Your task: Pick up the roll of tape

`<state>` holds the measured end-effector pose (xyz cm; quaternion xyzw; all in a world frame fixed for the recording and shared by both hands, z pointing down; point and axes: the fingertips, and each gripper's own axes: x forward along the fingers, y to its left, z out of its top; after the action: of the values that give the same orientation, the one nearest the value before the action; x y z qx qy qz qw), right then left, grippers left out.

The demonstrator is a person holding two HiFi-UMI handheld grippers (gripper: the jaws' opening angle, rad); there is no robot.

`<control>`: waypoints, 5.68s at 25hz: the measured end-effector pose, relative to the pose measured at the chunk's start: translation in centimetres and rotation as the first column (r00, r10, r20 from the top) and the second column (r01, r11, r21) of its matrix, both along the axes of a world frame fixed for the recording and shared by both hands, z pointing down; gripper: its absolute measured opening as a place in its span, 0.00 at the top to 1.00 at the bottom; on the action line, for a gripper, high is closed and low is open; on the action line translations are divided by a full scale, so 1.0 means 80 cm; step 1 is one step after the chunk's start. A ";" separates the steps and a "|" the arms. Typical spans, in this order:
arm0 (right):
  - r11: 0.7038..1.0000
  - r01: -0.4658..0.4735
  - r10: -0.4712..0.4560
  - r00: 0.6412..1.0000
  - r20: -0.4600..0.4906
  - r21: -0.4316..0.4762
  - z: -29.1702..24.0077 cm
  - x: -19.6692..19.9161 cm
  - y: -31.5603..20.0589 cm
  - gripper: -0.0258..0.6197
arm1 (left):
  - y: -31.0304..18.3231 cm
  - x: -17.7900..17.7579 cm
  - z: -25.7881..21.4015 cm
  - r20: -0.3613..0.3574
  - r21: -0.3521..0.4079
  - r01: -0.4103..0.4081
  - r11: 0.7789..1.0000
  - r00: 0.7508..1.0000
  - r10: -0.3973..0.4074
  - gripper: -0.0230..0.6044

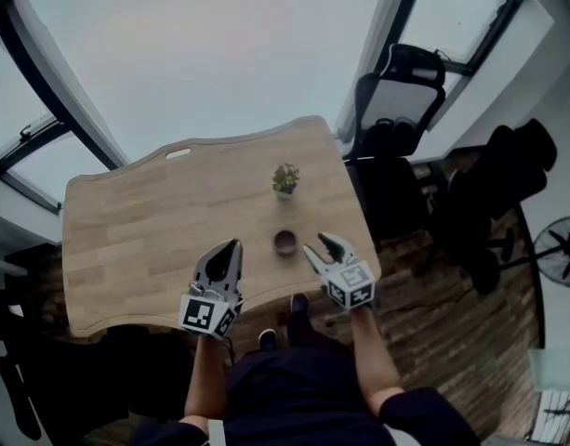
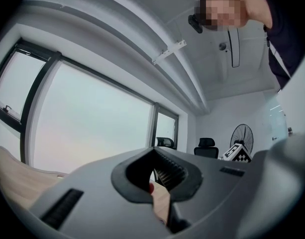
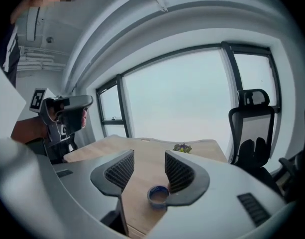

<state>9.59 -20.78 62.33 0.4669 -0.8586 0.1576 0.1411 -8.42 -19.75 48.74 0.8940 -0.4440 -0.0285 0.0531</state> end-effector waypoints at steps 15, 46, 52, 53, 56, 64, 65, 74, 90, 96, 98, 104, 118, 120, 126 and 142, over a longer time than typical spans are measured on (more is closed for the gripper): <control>0.974 0.136 -0.154 0.984 -0.090 -0.180 0.104 -0.037 -0.012 0.58 | -0.008 -0.008 0.010 0.015 -0.008 0.033 0.999 0.999 -0.033 0.95; 0.852 0.286 -0.433 0.855 -0.284 -0.438 0.251 -0.079 -0.019 0.58 | -0.016 -0.027 0.017 0.032 -0.029 0.090 0.996 0.996 -0.089 0.95; 0.814 0.327 -0.516 0.787 -0.339 -0.481 0.283 -0.084 -0.012 0.58 | -0.011 -0.023 0.020 0.066 -0.042 0.088 0.995 0.994 -0.085 0.95; 0.809 0.336 -0.528 0.775 -0.347 -0.482 0.285 -0.086 -0.012 0.58 | -0.009 -0.023 0.023 0.066 -0.048 0.086 0.995 0.994 -0.083 0.95; 0.809 0.350 -0.551 0.733 -0.399 -0.472 0.290 -0.087 -0.017 0.59 | -0.003 -0.022 0.030 0.053 -0.066 0.082 0.994 0.995 -0.078 0.95; 0.769 0.378 -0.629 0.591 -0.506 -0.515 0.316 -0.080 -0.011 0.64 | 0.002 -0.037 0.033 0.043 -0.077 0.114 0.990 0.993 -0.111 0.95; 0.774 0.370 -0.623 0.589 -0.515 -0.514 0.315 -0.079 -0.014 0.68 | 0.002 -0.039 0.033 0.042 -0.078 0.118 0.990 0.992 -0.115 0.95; 0.749 0.359 -0.659 0.480 -0.578 -0.556 0.334 -0.073 -0.016 0.79 | 0.002 -0.050 0.038 0.035 -0.094 0.146 0.985 0.989 -0.143 0.95; 0.771 0.341 -0.617 0.607 -0.501 -0.537 0.325 -0.076 -0.019 0.90 | -0.002 -0.056 0.046 0.028 -0.106 0.165 0.981 0.986 -0.163 0.95; 0.869 0.283 -0.454 0.782 -0.427 -0.405 0.272 -0.084 -0.048 0.90 | -0.005 -0.062 0.042 0.020 -0.102 0.163 0.981 0.987 -0.162 0.95; 0.888 0.269 -0.406 0.838 -0.364 -0.372 0.252 -0.090 -0.056 0.90 | -0.010 -0.062 0.043 0.017 -0.104 0.153 0.983 0.988 -0.153 0.95; 0.923 0.240 -0.323 0.908 -0.268 -0.302 0.212 -0.090 -0.061 0.90 | -0.016 -0.044 0.036 0.004 -0.091 0.109 0.990 0.994 -0.110 0.95; 0.988 0.122 -0.134 0.982 -0.134 -0.095 0.117 -0.064 -0.080 0.90 | -0.028 -0.032 0.034 0.000 -0.070 0.067 0.995 0.998 -0.067 0.95; 0.994 0.093 -0.100 0.988 -0.119 -0.060 0.111 -0.053 -0.080 0.90 | -0.030 -0.032 0.037 0.001 -0.072 0.071 0.995 0.997 -0.071 0.95; 0.990 0.039 -0.036 0.999 -0.020 0.138 0.028 -0.039 -0.075 0.90 | -0.034 -0.033 0.036 -0.003 -0.073 0.080 0.994 0.997 -0.080 0.95; 0.920 -0.023 -0.001 0.998 0.062 0.391 -0.103 -0.010 -0.047 0.90 | -0.037 -0.019 0.028 -0.026 -0.060 0.039 0.997 0.999 -0.041 0.95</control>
<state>8.82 -24.53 54.11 0.4855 -0.8741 -0.0024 0.0180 -9.94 -22.72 50.97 0.8825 -0.4616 -0.0285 0.0853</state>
